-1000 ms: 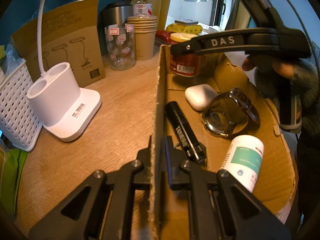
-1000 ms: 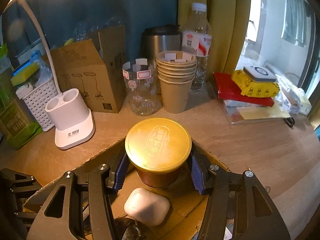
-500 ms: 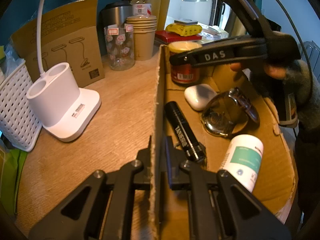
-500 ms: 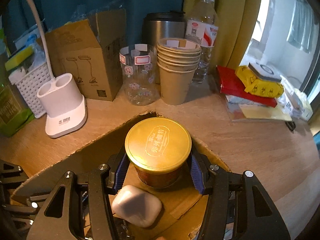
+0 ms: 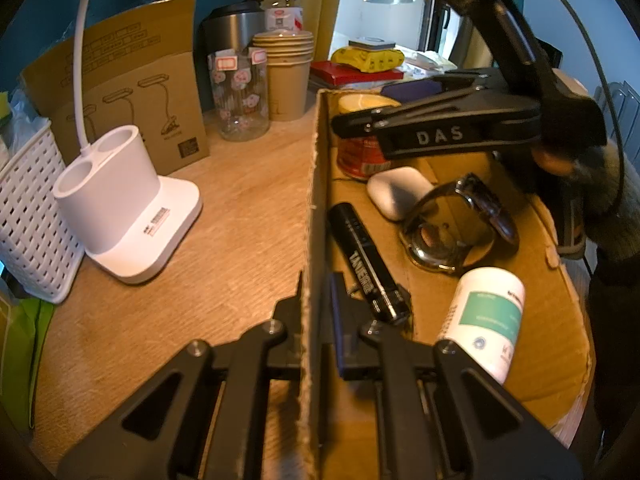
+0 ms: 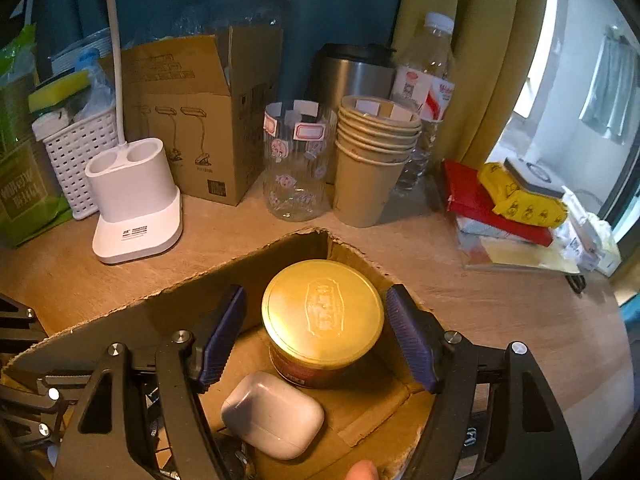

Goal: Organize rigid objects
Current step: 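Move the right gripper out of the box to the white charger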

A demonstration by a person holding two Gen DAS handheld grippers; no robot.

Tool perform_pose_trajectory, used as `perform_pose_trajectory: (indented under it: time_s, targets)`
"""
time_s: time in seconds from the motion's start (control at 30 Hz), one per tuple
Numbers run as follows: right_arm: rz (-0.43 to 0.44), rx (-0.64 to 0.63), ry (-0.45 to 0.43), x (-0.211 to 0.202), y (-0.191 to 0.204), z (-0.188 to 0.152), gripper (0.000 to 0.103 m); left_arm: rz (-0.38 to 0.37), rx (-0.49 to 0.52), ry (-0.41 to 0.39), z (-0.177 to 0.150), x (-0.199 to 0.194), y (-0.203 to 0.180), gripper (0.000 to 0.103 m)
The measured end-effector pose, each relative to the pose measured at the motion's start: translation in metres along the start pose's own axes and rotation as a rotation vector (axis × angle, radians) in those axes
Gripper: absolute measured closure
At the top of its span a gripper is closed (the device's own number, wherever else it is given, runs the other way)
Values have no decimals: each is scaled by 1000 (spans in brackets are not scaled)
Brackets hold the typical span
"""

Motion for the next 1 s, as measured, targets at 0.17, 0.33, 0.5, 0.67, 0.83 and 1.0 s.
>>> perform_pose_trajectory:
  time_s: [0.17,0.33,0.5,0.67,0.83,1.0]
  targets:
    - [-22,27,-36,-15,-3,-1,28,1,0,0,0,0,-1,93]
    - [-71,74,-91,-41,-10,-1,28,5,2,-1,-1,-1,-3,93]
    - [-127,132,-163,-74,-19,-1,28,7,3,-2,-1,-2,-7,93]
    - [-170,190,-217,-104,-31,-7,28,9,3,-2,-1,-2,-6,93]
    - [-197,242,-248,-124,-45,-18,28,12,5,-4,-1,-2,-7,93]
    - [-223,285,-265,-137,-56,-29,28,12,5,-3,-1,-2,-7,93]
Point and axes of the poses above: each gripper's, at about its wrist camera, not at the fingertips, and x roughly the way its jaws point, y to its left, z to its top, the point moved 6 cm from there along x, roughly the way its jaws point, and after that the axes turned 4 degrees about z, right-handed, at the moved point
